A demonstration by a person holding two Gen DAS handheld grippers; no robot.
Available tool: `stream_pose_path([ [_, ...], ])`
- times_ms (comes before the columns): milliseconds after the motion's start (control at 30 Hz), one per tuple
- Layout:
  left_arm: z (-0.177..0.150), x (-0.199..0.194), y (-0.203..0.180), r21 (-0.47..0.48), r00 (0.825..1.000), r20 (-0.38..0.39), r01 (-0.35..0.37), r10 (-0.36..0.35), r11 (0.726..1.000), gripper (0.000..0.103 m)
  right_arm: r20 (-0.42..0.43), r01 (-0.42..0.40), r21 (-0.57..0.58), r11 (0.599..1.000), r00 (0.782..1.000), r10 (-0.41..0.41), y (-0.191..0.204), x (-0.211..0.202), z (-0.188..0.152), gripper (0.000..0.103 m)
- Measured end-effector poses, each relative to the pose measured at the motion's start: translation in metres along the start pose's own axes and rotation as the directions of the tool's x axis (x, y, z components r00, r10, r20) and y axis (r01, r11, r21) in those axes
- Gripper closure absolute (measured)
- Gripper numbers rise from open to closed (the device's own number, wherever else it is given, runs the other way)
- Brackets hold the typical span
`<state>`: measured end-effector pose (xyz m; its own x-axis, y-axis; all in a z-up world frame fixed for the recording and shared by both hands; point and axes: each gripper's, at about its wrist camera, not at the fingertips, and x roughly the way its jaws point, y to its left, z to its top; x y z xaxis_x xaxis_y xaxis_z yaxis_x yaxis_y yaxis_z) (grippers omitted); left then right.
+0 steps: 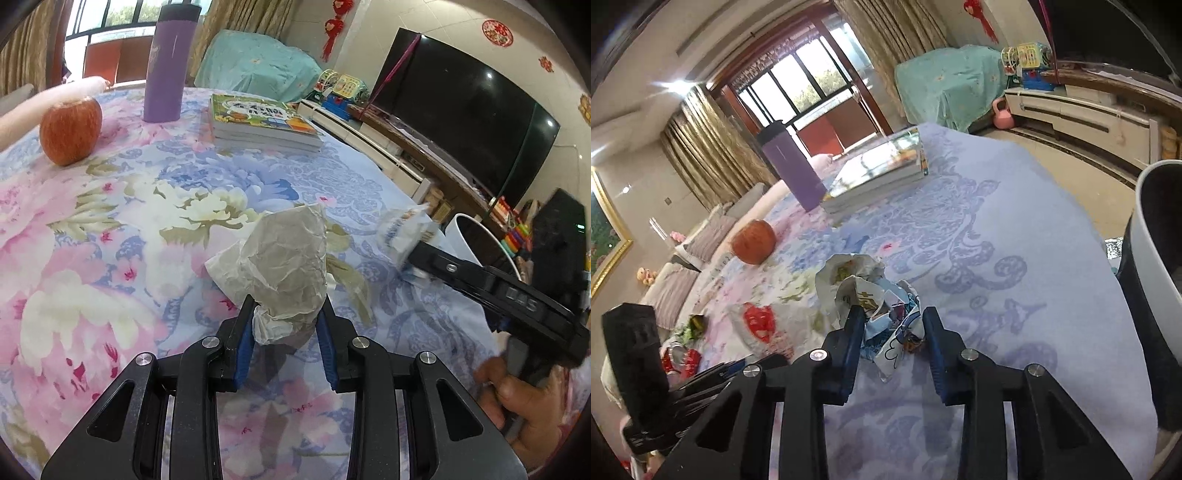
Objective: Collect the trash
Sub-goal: 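Carry the white tissue and blue wrapper over the trash bin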
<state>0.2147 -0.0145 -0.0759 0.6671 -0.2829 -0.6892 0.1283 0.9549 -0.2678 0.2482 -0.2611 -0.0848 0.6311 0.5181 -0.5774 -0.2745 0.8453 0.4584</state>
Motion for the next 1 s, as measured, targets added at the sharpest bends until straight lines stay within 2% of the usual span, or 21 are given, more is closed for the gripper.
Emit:
stream_pose_path([
  [233, -0.009, -0.011, -0.016, 0.026, 0.999, -0.007, -0.043, 0.044, 0.999, 0.074, 0.055, -0.001, 0.000, 1.000, 0.998, 0.001, 0.005, -0.035, -0.013, 0.070],
  [433, -0.018, -0.023, -0.044, 0.102, 0.997, 0.001, -0.072, 0.072, 0.992, 0.074, 0.095, 0.007, -0.010, 1.000, 0.995, -0.006, 0.009, -0.061, -0.023, 0.070],
  [733, -0.023, -0.037, -0.080, 0.180, 0.998, 0.020, -0.068, 0.066, 0.981, 0.074, 0.133, 0.046, -0.038, 0.998, 0.990, -0.040, 0.011, -0.087, -0.033, 0.070],
  [1000, -0.027, -0.038, -0.108, 0.230, 0.999, 0.015, -0.034, 0.031, 0.973, 0.074, 0.162, 0.083, -0.018, 0.996, 0.984, -0.079, -0.006, -0.110, -0.040, 0.070],
])
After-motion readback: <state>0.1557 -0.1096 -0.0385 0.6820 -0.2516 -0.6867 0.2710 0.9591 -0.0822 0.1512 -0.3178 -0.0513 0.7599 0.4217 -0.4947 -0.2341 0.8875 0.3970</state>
